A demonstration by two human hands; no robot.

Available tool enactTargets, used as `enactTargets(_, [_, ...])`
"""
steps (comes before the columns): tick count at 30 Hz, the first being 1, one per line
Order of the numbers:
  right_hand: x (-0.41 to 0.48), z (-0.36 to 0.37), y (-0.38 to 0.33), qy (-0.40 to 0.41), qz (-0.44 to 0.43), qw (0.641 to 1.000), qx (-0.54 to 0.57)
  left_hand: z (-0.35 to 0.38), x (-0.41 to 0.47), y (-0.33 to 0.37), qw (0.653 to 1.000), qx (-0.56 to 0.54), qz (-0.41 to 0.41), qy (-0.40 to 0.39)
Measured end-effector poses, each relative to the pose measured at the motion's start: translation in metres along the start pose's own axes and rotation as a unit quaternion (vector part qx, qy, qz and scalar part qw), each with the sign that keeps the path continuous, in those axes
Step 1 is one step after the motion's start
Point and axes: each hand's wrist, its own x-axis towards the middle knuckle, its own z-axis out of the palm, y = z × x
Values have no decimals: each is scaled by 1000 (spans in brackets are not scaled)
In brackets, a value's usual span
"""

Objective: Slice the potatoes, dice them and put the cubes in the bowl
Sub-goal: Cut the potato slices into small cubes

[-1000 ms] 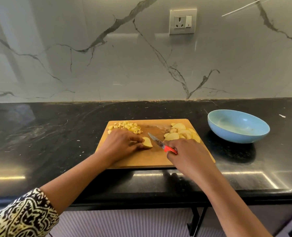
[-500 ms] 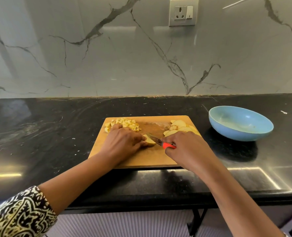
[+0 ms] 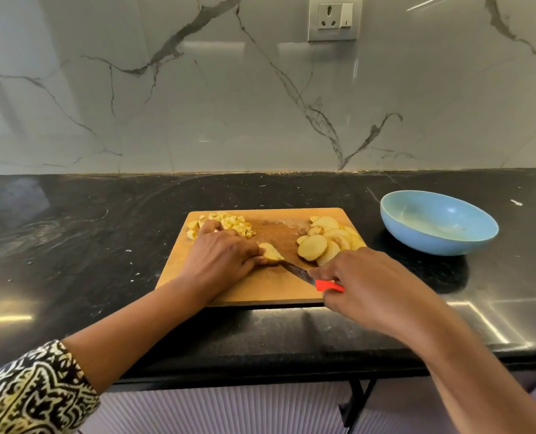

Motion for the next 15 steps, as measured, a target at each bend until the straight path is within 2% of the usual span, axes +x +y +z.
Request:
enactTargets(7, [-8, -16, 5, -13, 17, 999, 33, -1, -6, 2, 999, -41, -21, 5])
enactTargets(12, [3, -13, 2, 57, 30, 995, 75, -2, -8, -1, 997, -55, -34, 37])
enactTargets(15, [15, 0, -4, 62, 26, 993, 95, -1, -7, 0, 998, -38, -24, 44])
